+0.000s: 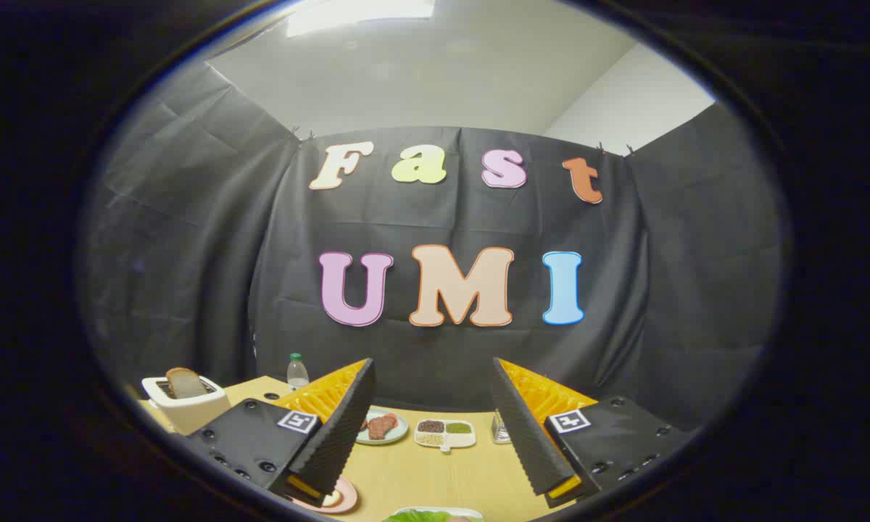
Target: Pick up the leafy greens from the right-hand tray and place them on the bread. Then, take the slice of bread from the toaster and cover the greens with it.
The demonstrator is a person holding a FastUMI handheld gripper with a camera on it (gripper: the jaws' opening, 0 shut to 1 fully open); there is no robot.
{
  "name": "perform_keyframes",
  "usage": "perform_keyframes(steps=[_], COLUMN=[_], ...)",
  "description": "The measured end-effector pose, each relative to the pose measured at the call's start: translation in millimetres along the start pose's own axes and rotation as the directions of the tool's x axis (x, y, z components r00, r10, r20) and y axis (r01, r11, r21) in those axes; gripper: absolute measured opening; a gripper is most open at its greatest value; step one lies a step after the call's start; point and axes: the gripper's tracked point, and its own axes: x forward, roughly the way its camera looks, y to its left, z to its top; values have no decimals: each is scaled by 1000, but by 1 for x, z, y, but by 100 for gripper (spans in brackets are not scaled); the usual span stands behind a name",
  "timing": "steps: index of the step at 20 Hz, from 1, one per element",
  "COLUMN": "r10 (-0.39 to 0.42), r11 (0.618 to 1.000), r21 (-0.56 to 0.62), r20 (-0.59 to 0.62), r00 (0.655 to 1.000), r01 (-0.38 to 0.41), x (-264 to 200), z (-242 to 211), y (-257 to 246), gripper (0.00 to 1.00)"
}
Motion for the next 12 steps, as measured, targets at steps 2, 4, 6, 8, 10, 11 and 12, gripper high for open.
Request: perform_keyframes(steps=[2, 4, 6, 8, 10, 11, 12], r10=[-2, -4, 0, 3, 3, 3, 1], r11=[1000, 1000, 1000, 1000, 1000, 1000, 1000], r21=[-3, -7, -3, -7, -8, -2, 4], r20=[0, 1, -2, -4, -2, 1, 3], r00=[1000, 1000, 1000, 1000, 1000, 1000, 1000], r01=[2, 4, 0, -3, -3, -3, -1], x=[2, 6, 9, 12, 15, 16, 18], z=[0, 0, -2, -4, -4, -3, -4], y=[-5, -9, -11, -14, -18, -19, -21], gripper=[99, 99, 99, 99, 99, 99, 99])
